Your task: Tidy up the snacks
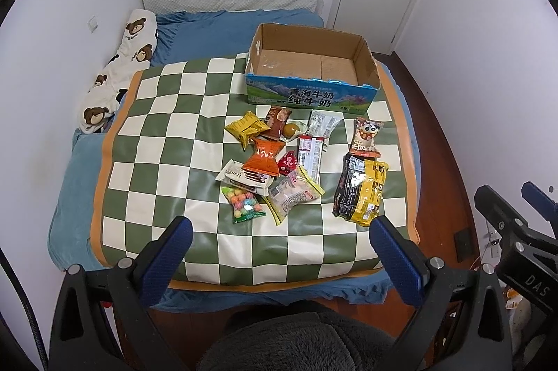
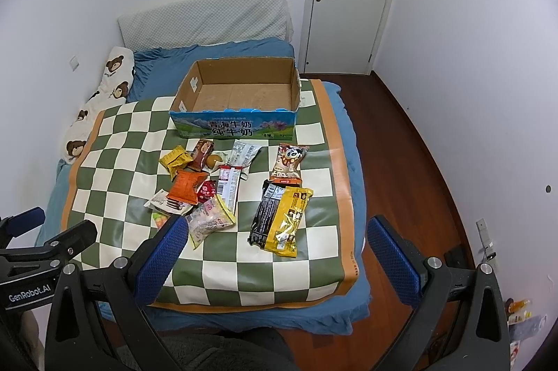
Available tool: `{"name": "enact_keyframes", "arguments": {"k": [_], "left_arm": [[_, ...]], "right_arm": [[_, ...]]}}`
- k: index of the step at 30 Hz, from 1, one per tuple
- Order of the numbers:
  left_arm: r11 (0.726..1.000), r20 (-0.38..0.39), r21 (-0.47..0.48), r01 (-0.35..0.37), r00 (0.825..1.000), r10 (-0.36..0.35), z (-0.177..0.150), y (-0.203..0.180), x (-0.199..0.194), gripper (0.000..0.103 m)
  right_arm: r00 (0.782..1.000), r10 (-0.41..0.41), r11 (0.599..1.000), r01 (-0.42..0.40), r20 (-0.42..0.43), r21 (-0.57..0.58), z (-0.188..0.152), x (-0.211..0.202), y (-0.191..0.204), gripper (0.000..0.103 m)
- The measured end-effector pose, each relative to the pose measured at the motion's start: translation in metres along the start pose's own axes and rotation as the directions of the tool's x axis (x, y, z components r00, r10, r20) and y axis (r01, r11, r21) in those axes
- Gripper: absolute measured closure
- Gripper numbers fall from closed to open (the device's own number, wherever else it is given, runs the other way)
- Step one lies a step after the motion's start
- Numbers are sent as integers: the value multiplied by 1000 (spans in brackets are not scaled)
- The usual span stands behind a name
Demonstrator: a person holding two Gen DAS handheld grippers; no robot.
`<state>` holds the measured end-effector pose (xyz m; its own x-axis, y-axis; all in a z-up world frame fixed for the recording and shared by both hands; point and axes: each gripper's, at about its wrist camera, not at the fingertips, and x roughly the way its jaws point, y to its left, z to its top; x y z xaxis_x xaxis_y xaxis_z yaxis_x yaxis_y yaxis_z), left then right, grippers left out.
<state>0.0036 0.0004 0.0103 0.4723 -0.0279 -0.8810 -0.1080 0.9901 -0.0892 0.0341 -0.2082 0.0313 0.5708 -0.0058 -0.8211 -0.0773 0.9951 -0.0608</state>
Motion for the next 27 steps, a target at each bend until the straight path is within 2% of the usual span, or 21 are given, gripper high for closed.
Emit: {"name": "enact_keyframes", "arguments": {"k": [27], "left_arm": [[1000,7,-1,7,1000,-7,6,2,-1,0]], "right_arm": [[1000,1,1000,-1,9,13,0,-6,6,0]]}}
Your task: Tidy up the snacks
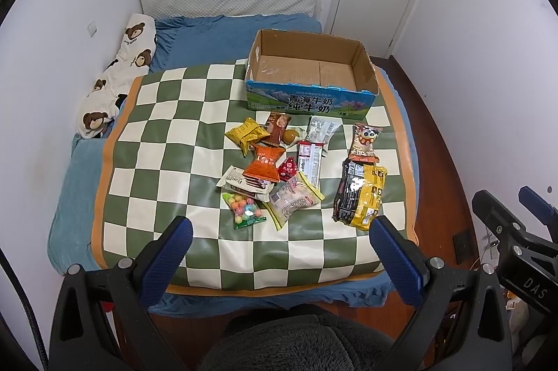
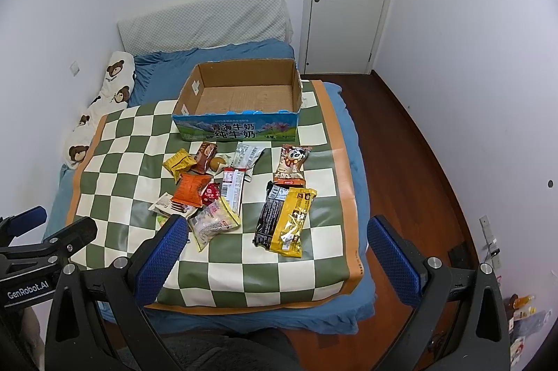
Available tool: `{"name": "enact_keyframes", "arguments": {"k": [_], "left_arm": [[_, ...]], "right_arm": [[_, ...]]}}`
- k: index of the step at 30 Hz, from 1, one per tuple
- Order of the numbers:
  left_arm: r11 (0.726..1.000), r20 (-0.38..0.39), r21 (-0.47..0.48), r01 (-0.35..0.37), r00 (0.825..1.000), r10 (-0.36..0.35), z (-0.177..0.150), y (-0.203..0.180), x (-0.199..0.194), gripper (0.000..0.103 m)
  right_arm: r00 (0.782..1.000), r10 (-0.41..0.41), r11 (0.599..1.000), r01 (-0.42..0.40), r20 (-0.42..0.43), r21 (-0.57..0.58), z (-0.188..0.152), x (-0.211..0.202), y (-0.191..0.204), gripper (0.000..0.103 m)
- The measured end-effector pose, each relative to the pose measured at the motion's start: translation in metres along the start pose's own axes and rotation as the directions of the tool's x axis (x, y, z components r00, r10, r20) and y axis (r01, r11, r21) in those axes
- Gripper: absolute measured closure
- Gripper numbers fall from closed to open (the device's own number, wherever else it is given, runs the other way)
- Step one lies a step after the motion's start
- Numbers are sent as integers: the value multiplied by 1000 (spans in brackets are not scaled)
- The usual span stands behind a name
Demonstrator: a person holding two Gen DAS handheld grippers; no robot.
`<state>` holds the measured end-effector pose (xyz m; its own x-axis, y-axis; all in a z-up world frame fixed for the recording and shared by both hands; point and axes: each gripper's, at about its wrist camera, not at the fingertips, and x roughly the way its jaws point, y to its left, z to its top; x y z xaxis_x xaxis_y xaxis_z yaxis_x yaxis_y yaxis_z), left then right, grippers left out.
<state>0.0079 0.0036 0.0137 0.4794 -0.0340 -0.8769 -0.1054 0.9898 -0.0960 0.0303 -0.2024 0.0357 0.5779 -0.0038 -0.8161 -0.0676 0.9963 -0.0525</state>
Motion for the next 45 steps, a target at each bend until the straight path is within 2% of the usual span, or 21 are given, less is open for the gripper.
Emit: {"name": "enact_keyframes", "arguments": {"k": [28,32,37,41,45], "left_arm": [[1000,3,-2,4,1000,-4,10,3,-1,0],[1000,-2,-5,6,1000,-6,20,5,12,0],[999,-18,-12,-37,999,37,30,11,58,0],[997,-60,28,-75,995,76,26,16,109,0],[985,-122,139,-99,986,116,23,11,172,0]], "right_arm": [[1000,5,1000,-5,-4,7,3,-1,6,0],[1000,10,1000,-10,-15,21,4,5,9,0],[996,31,996,-24,-83,84,3,51,0,0],[982,43,988,-15,-184,152,-3,130,-18,0],[953,55,979,7,-296,205,-14,215,-33,0]]}}
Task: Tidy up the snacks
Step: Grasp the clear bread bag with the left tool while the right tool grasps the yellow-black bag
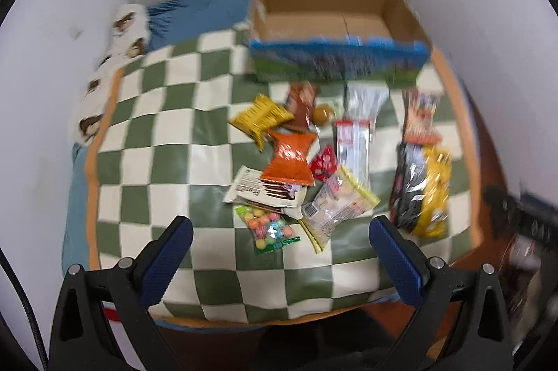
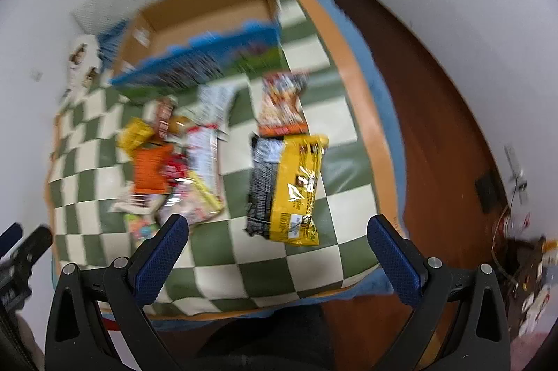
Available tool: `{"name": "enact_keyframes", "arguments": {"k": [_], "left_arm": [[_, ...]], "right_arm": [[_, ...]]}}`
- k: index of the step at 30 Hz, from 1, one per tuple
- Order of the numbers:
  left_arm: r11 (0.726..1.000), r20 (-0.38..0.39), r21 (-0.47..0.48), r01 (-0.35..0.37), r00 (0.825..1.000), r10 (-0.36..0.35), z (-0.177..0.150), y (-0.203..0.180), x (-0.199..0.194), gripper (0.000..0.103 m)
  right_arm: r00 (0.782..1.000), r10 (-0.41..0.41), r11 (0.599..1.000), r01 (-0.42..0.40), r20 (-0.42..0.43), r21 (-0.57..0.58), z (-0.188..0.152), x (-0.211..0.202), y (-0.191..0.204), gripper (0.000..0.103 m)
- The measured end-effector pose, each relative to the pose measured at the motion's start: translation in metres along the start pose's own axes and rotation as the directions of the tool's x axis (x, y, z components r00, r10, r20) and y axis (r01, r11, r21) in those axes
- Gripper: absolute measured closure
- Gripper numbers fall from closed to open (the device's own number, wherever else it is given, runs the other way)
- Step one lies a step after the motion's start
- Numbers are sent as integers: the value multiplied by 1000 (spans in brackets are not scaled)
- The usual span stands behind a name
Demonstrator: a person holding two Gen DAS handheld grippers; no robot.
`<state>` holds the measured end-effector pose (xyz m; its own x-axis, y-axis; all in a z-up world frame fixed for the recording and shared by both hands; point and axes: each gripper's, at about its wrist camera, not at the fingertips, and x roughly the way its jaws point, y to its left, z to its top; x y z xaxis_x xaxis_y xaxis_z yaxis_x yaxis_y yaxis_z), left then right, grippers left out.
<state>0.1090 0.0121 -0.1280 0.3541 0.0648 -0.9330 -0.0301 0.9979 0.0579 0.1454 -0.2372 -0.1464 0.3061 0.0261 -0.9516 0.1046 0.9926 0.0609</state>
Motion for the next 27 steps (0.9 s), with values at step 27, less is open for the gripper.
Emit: {"name": "enact_keyframes", "arguments": {"k": [27], "left_arm": [[973,-399,-134,190,888,-229,1,-38,229,40]], "right_arm": [[939,91,995,-95,-333,3,3,241,-18,18]]}}
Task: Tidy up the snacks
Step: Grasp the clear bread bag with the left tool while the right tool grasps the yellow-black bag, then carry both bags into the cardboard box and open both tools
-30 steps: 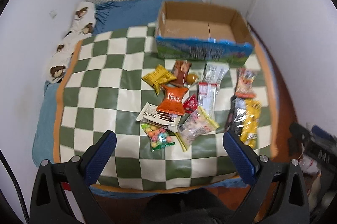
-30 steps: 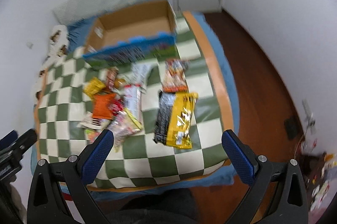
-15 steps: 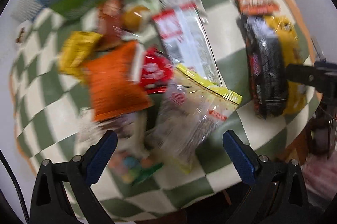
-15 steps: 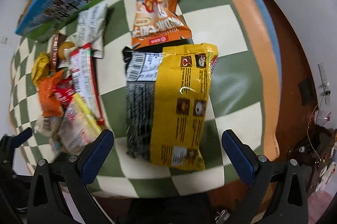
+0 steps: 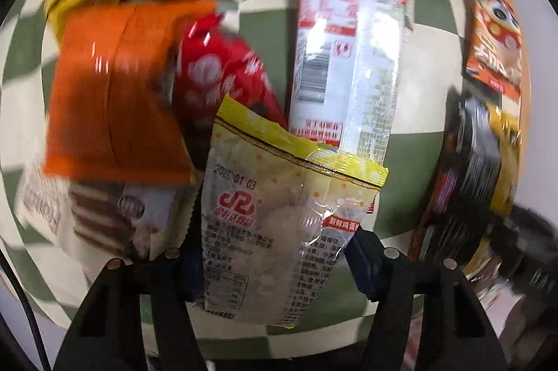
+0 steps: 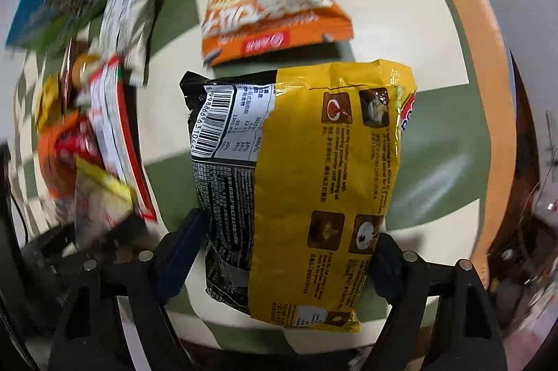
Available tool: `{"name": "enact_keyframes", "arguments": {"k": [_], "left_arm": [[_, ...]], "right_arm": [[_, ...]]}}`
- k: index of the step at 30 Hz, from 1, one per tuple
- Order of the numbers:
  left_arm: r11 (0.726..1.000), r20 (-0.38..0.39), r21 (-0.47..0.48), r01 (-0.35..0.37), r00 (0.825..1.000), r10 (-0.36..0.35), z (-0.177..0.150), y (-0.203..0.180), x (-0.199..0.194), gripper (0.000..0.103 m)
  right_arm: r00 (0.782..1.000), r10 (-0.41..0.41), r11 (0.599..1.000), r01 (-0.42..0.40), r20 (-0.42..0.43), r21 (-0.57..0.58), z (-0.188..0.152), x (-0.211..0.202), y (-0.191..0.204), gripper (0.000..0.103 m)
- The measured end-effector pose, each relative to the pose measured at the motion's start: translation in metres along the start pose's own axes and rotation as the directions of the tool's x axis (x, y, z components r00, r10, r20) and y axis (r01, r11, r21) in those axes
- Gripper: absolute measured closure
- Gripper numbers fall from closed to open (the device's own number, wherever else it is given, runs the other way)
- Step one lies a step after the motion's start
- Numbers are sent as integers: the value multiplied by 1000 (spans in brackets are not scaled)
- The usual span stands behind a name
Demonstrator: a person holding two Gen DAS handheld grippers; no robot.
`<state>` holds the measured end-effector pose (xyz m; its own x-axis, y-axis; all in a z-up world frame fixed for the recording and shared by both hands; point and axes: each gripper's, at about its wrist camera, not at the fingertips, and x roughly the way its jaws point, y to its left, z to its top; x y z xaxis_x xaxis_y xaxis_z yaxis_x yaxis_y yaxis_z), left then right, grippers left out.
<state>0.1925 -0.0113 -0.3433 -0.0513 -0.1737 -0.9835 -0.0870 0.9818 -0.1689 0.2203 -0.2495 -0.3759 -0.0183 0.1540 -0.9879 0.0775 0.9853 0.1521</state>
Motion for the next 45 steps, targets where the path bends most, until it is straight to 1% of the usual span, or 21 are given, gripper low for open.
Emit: {"name": "enact_keyframes", "arguments": {"k": [2,5,6,10,11,13,14,15,18,22,24,26,28,31,33,34,37,39,40,43,45], "left_arm": [[1000,-1,-13,-5,1000,5,-4,1,0,39],[999,8,7,-35,999,35,-13,-5,7,38],[998,6,30,-47,999,47,-16,-9,10,37],[993,12,82,-80,997,79,-22,-17,7,37],[993,16,79,-83,997,82,-24,-19,5,43],[994,29,63,-86,996,84,-28,-19,1,51],[995,32,55,-79,996,77,-31,-13,-8,55],[996,40,46,-75,997,73,-34,-10,-13,56],[997,63,40,-67,996,65,-38,4,-39,60],[1000,87,25,6,996,-8,-66,36,-88,62],[999,101,27,42,994,-45,-73,46,-111,62],[996,123,35,82,989,-86,-78,53,-139,62],[994,145,40,106,983,-110,-81,62,-170,62],[986,184,31,164,969,-167,-80,72,-218,62],[979,229,23,202,952,-202,-72,82,-257,62],[977,246,19,213,946,-211,-66,76,-276,62],[970,313,-5,244,922,-230,-42,78,-325,62],[966,356,-17,258,904,-235,-16,84,-355,62],[965,382,-26,261,895,-232,-1,90,-369,62],[967,410,-45,251,887,-212,39,99,-396,62],[964,386,-56,259,896,-218,71,96,-397,62]], "right_arm": [[1000,4,1000,-4,-27,-25,-3,5,1,16],[999,15,1000,-16,-50,-24,-5,21,0,7],[999,11,1000,-12,-53,-26,-4,25,0,6],[998,-44,999,43,-38,-24,2,44,5,5],[998,-49,999,49,-29,-20,1,47,5,6],[997,-72,997,72,-7,-9,-3,50,4,14],[997,-76,997,76,1,-2,-5,50,4,16],[997,-76,997,75,8,5,-18,48,3,17],[997,-80,997,80,10,16,-26,42,1,17],[998,-68,997,67,19,27,-36,36,4,17],[997,-62,998,60,41,37,-31,27,0,17],[997,-42,998,40,65,43,-28,15,-1,17],[995,-21,999,17,98,35,-22,3,-13,17],[990,23,999,-27,140,23,-17,-22,-13,17],[983,58,998,-59,176,1,-8,-53,-10,17],[977,76,997,-75,201,-15,0,-66,-8,17],[956,143,990,-135,254,-52,28,-103,-3,17],[944,178,984,-162,278,-80,50,-124,0,17],[936,191,981,-169,297,-97,68,-132,1,17],[922,190,979,-152,337,-136,113,-144,7,17],[922,178,979,-133,344,-152,145,-143,11,17]]}}
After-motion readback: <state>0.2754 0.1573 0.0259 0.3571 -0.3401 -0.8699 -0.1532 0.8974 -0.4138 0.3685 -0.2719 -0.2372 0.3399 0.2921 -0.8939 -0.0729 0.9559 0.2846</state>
